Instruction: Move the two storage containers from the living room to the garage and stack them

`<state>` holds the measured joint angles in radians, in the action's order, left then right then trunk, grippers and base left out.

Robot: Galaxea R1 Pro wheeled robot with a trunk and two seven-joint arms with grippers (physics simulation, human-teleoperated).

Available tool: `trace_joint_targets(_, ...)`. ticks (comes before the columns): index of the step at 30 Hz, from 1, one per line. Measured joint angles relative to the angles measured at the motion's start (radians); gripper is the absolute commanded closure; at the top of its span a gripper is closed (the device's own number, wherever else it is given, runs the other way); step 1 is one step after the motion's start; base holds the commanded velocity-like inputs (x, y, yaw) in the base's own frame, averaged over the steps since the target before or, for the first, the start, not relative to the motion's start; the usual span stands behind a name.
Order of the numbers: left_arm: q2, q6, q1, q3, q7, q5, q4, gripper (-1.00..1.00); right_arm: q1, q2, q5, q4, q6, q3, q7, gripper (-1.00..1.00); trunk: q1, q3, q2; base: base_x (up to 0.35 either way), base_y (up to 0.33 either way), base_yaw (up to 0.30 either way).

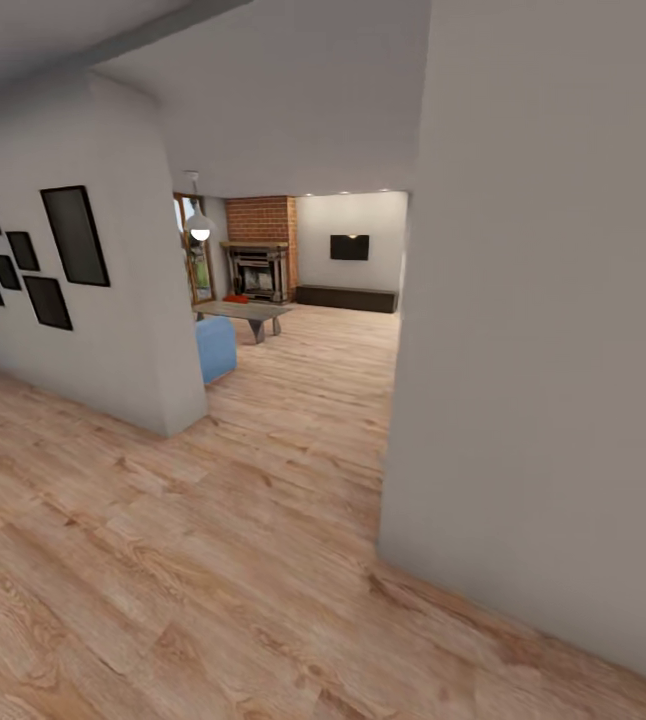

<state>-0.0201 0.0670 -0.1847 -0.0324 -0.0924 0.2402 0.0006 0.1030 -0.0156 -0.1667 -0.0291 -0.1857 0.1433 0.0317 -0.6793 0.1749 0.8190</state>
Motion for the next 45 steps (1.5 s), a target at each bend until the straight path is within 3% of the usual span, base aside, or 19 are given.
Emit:
trace_joint_targets(27,0.001,-0.001,0.000,0.000,0.000,0.000,0.000,-1.00,0.000,0.000,0.000,0.000,0.000,0.000,0.000,-1.00,0.000,0.000,0.000,0.322,0.000,0.263)
trace_joint_targets(45,0.002,-0.002,0.000,0.000,0.000,0.000,0.000,-1.00,0.000,0.000,0.001,0.000,0.004,0.000,-0.002,-1.00,0.000,0.000,0.000,0.323,0.032,0.020)
